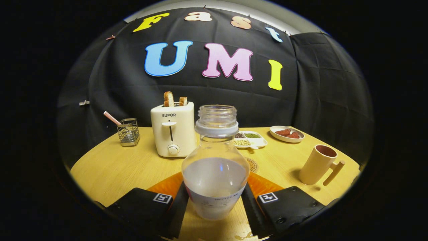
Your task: Take the bottle from table, then pour the juice into the cup, finally place the bottle on the coaster
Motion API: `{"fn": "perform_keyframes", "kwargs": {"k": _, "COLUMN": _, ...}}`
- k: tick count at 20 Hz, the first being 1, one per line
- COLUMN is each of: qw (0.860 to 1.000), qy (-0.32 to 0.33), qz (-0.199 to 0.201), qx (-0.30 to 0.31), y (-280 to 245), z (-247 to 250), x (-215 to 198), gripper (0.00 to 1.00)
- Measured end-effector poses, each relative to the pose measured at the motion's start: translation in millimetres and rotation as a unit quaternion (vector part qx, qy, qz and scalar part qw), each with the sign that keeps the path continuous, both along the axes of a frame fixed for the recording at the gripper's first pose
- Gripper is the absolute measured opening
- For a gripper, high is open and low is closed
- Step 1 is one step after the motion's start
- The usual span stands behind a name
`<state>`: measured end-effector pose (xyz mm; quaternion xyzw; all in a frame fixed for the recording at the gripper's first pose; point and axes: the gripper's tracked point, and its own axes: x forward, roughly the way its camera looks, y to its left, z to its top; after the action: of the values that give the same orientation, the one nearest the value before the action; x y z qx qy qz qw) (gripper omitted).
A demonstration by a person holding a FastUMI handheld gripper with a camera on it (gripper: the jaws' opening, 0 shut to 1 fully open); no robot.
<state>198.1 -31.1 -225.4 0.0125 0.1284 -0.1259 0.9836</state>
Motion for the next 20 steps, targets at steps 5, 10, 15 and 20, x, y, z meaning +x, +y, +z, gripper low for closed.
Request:
{"fn": "perform_keyframes", "kwargs": {"k": 5, "qw": 1.0, "qy": 0.013, "qz": 0.015, "qx": 0.024, "y": 1.2, "z": -1.4, "x": -3.0, "gripper": 0.75}}
{"fn": "perform_keyframes", "kwargs": {"k": 10, "qw": 0.998, "qy": 0.029, "qz": 0.023, "qx": 0.051, "y": -0.8, "z": 10.6, "x": -0.6, "gripper": 0.7}}
{"fn": "perform_keyframes", "kwargs": {"k": 15, "qw": 0.988, "qy": -0.007, "qz": -0.007, "qx": 0.155, "y": -9.8, "z": 46.1, "x": -2.8, "gripper": 0.7}}
{"fn": "perform_keyframes", "kwargs": {"k": 20, "qw": 0.963, "qy": -0.031, "qz": -0.059, "qx": 0.263, "y": -41.2, "z": 75.4, "x": -8.4, "gripper": 0.7}}
